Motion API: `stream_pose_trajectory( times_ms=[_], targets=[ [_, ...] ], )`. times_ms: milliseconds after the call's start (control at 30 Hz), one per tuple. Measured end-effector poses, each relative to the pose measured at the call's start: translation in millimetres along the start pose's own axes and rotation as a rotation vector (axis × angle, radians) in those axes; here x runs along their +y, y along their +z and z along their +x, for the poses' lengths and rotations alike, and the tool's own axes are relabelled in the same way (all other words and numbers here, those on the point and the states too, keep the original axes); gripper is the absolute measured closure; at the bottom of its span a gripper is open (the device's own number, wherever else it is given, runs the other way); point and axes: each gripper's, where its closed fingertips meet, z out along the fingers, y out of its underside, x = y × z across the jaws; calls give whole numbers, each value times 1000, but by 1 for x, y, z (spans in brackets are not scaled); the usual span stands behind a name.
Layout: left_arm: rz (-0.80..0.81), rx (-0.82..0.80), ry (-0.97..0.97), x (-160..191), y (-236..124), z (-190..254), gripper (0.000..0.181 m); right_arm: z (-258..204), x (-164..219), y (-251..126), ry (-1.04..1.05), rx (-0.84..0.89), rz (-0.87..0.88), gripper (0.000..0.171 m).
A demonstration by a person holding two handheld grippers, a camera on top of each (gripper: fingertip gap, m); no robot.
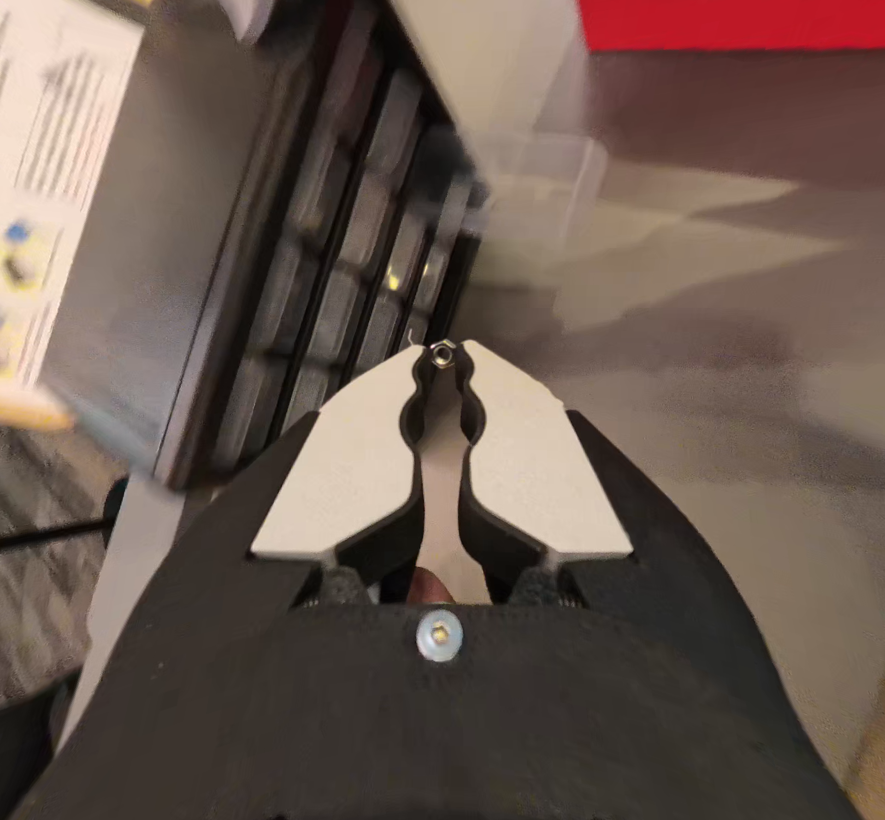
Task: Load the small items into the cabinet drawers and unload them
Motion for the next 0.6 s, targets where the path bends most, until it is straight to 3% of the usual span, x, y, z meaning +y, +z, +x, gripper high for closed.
stream_pose_trajectory(
  times_ms=[167, 300, 533, 600],
  targets=[
    [16, 77, 67, -56, 88, 30, 172, 0, 0, 0, 0, 0, -1, 151],
    [-34, 42, 79, -62, 137, 26, 171, 0, 0, 0, -1, 0, 0, 152],
    [-131, -9, 113, -46, 167, 14, 170, 0, 0, 0, -3, -11, 4, 152],
    [-97, -28, 84, -50, 167, 9, 158, 0, 0, 0, -4, -11, 5, 151]
  ],
)
